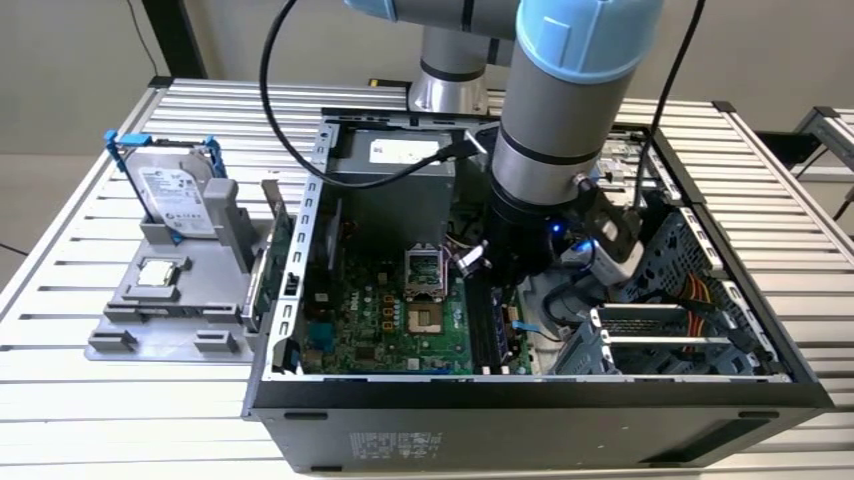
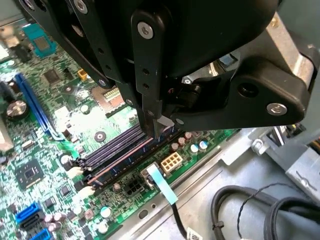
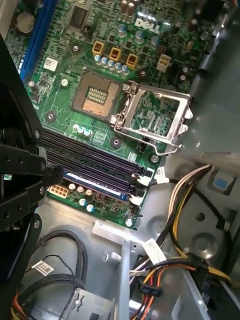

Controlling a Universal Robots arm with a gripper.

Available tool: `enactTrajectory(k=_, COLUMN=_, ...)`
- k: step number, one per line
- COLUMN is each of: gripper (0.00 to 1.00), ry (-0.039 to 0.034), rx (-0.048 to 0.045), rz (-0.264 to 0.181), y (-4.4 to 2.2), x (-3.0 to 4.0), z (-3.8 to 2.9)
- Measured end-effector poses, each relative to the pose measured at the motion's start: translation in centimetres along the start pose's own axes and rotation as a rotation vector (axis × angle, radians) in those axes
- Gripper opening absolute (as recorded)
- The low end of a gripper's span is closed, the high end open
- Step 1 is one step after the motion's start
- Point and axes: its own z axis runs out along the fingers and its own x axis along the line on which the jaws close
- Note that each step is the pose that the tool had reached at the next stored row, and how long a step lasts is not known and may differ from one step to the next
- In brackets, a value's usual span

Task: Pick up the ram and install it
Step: 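Press down the ram until it locks into place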

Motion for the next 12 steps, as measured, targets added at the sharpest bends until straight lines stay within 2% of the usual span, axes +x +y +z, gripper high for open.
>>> enactTrajectory(k=3, gripper=0.00, ry=0.0014, rx=-0.0022, rz=-0.034, y=0.00, x=0.00, z=0.00)
enactTrajectory(k=8, gripper=0.00, ry=0.0140, rx=-0.0097, rz=-0.082, y=0.00, x=0.00, z=0.00)
enactTrajectory(k=12, gripper=0.00, ry=0.0153, rx=-0.0127, rz=-0.142, y=0.00, x=0.00, z=0.00)
